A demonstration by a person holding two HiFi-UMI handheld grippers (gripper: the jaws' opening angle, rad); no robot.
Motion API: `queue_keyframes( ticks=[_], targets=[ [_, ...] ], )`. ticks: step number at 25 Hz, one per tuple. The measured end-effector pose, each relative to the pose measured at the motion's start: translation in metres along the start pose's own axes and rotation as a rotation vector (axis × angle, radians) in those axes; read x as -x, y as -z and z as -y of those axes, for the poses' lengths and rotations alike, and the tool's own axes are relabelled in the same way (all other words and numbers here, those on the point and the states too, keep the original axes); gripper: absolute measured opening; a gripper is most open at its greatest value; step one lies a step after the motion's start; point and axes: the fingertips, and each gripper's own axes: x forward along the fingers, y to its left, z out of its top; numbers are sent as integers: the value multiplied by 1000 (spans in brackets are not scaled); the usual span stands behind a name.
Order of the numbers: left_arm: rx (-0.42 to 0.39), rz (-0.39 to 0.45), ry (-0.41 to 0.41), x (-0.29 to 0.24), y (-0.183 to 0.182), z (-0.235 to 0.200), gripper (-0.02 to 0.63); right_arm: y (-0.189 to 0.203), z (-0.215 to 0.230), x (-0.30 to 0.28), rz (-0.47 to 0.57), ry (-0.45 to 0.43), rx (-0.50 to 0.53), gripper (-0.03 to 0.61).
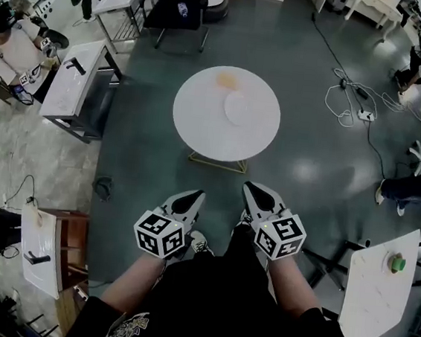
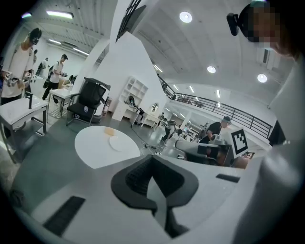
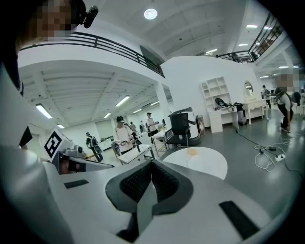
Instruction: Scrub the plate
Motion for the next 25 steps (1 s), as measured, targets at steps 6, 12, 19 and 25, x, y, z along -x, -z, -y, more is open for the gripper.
queue_keyframes(
  ticks=[6, 12, 19, 25],
  targets=[
    [6, -9, 3, -7, 0, 2, 6, 0, 7, 1, -12, 7, -4, 21],
    [12, 1, -13, -19, -6, 3, 6, -7, 20, 0, -19, -7, 0, 21],
    [32, 17, -53, -45, -16, 4, 6, -16, 53, -9, -37, -36, 10, 21],
    [53, 22, -94, -74, -25, 1, 6, -20, 85, -23, -63, -72, 2, 21]
  ],
)
